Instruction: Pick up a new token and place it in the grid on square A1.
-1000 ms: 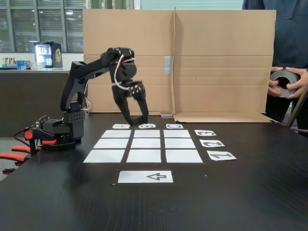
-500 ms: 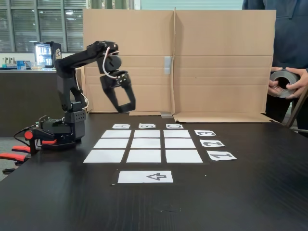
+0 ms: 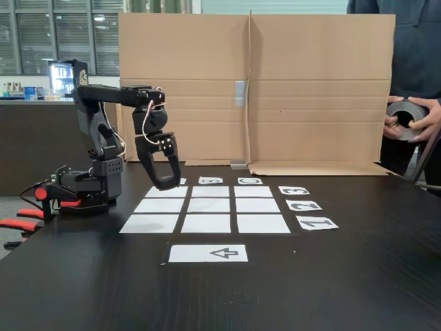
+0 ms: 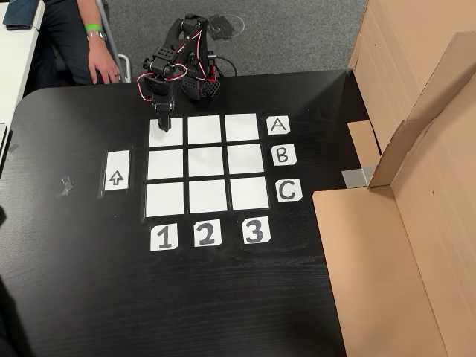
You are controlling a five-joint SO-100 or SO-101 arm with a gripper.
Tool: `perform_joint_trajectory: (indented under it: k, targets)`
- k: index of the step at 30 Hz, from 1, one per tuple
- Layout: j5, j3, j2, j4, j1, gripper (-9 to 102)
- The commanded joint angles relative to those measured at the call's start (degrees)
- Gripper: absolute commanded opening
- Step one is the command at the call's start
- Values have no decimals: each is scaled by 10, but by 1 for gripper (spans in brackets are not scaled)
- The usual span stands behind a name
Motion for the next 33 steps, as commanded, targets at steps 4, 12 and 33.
perform_joint_trajectory:
  k: [4, 12, 33]
  targets:
    - [-12, 57, 18, -48, 21, 1]
    - [-27, 110, 18, -89, 56, 1]
    - [-59, 136, -33, -125, 89, 1]
